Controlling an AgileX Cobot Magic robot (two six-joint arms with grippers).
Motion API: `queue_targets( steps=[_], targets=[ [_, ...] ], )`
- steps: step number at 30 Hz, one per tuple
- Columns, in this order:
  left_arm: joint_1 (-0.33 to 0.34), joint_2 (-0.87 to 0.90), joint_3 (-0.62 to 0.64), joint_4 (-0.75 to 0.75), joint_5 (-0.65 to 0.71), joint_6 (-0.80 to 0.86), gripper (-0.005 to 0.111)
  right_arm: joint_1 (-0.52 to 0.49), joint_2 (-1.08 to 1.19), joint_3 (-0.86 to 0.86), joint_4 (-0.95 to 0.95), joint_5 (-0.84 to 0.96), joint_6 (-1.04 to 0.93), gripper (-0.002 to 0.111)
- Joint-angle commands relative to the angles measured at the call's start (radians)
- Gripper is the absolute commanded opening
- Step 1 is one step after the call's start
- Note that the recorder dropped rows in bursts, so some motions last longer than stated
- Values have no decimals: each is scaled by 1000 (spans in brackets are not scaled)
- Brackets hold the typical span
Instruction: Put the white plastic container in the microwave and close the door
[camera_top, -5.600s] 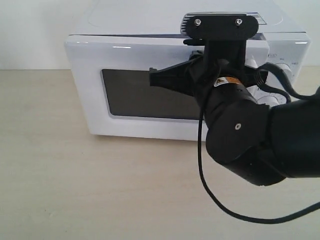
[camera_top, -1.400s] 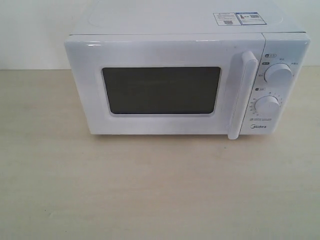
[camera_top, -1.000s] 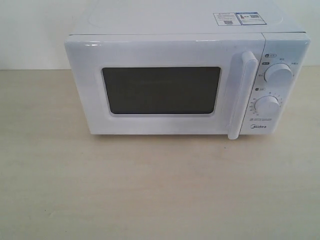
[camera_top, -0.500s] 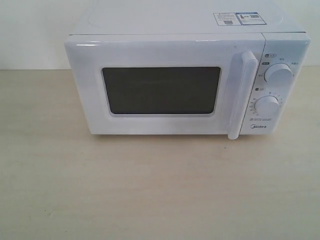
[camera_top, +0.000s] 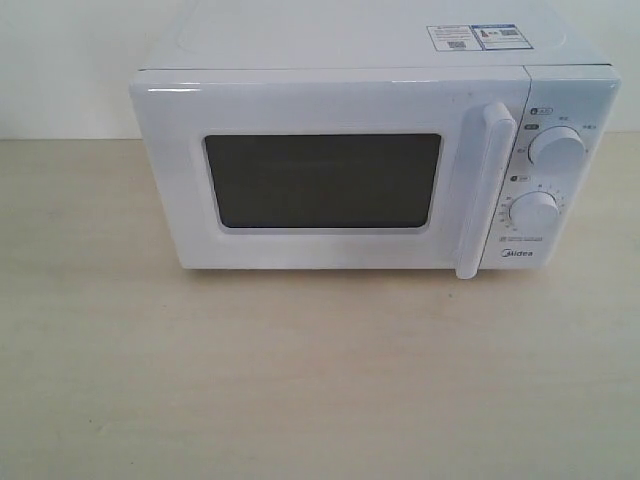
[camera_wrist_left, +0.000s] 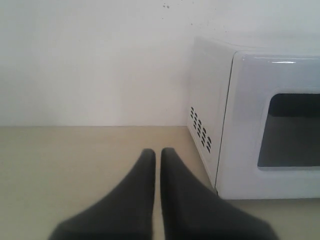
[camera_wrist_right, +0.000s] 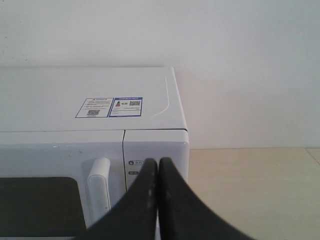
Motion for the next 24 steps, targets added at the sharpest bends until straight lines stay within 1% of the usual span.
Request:
queue_targets(
  steps=[1, 20, 23, 24],
  targets=[
    [5, -6, 4, 6, 9, -13, 4, 3, -4, 5, -1, -3, -2, 0],
    [5, -6, 4, 6, 9, -13, 4, -4, -16, 5, -7, -3, -14, 0],
    [5, -6, 4, 6, 9, -13, 4, -20, -16, 5, -13, -3, -15, 0],
    [5, -6, 4, 6, 9, -13, 4, -66, -16, 5, 0, -3, 54, 0]
  ],
)
